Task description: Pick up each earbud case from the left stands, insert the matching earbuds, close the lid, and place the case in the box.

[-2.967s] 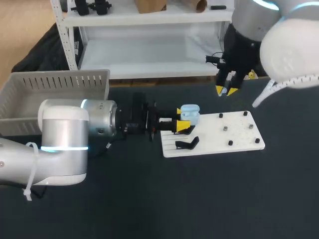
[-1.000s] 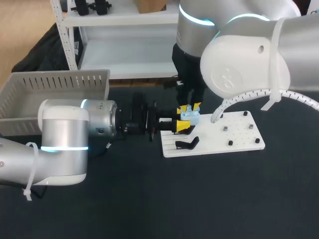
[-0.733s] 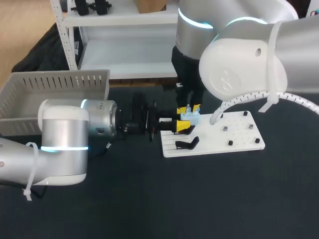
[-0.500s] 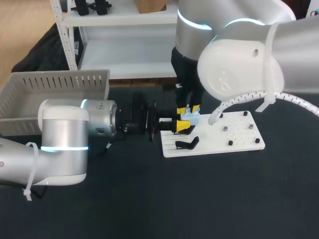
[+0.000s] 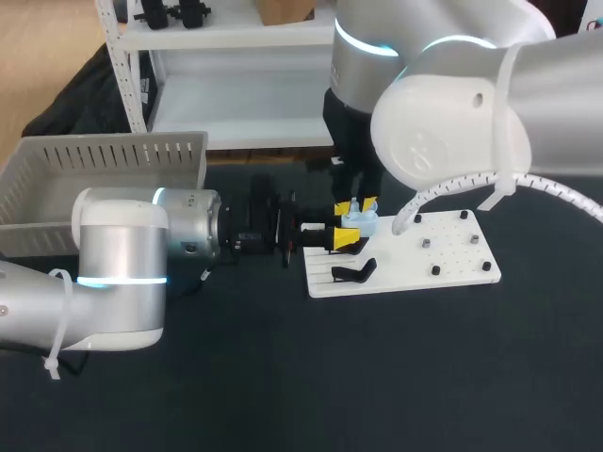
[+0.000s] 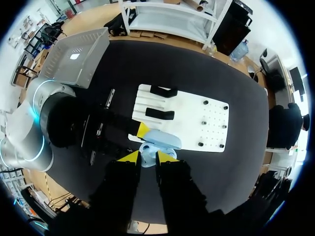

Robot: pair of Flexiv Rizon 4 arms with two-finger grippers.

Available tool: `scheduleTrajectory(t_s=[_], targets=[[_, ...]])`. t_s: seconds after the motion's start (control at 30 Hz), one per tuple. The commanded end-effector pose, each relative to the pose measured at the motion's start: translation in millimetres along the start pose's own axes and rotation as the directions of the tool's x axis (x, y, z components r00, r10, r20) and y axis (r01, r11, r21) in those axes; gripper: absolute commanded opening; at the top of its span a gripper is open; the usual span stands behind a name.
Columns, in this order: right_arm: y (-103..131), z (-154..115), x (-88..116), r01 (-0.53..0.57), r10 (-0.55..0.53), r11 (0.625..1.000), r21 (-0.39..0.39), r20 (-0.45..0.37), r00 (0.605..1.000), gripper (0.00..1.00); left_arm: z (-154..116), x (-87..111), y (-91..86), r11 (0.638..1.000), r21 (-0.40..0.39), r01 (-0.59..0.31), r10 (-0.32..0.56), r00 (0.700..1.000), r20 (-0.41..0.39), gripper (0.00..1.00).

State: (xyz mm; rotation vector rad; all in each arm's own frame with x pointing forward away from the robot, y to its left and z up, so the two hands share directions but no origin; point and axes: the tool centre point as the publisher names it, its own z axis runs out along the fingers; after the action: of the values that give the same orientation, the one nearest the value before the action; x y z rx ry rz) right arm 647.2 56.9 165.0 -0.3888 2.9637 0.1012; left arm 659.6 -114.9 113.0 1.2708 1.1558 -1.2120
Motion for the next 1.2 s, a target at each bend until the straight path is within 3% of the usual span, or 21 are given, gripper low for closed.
scheduleTrajectory(t_s=[0.03,0.8,0.83,0.93,1.03,1.13,1.2], targets=[[0,2,-1,-0.003,0.003,1.000,0.001,0.001,1.000,0.00,-1,0.4,-1.2,1.000,-0.003,-0.001,0.001,1.000,0.002,0.00],[-1,10,-4,0.005,-0.004,1.000,0.010,-0.022,1.000,0.00,-1,0.4,-1.2,1.000,-0.003,-0.001,0.001,1.000,0.002,0.00],[-1,10,-4,0.005,-0.005,1.000,0.011,-0.023,1.000,0.05,-1,0.4,-1.2,1.000,-0.003,-0.001,0.001,1.000,0.002,0.00],[-2,8,-4,0.006,-0.006,1.000,0.011,-0.023,1.000,0.43,-1,0.4,-1.2,1.000,-0.003,-0.001,0.001,1.000,0.002,0.00],[-2,4,-3,0.006,-0.006,1.000,0.001,-0.019,1.000,0.54,-1,0.4,-1.2,1.000,-0.003,-0.001,0.001,1.000,0.002,0.00],[-2,-3,-1,0.008,-0.008,1.000,-0.003,-0.008,1.000,0.75,-1,0.4,-1.2,1.000,-0.003,-0.001,0.001,1.000,0.002,0.00],[-3,-7,-1,0.009,-0.009,1.000,-0.006,0.001,1.000,0.78,-1,0.4,-1.2,1.000,-0.003,-0.001,0.001,1.000,0.002,0.00]])
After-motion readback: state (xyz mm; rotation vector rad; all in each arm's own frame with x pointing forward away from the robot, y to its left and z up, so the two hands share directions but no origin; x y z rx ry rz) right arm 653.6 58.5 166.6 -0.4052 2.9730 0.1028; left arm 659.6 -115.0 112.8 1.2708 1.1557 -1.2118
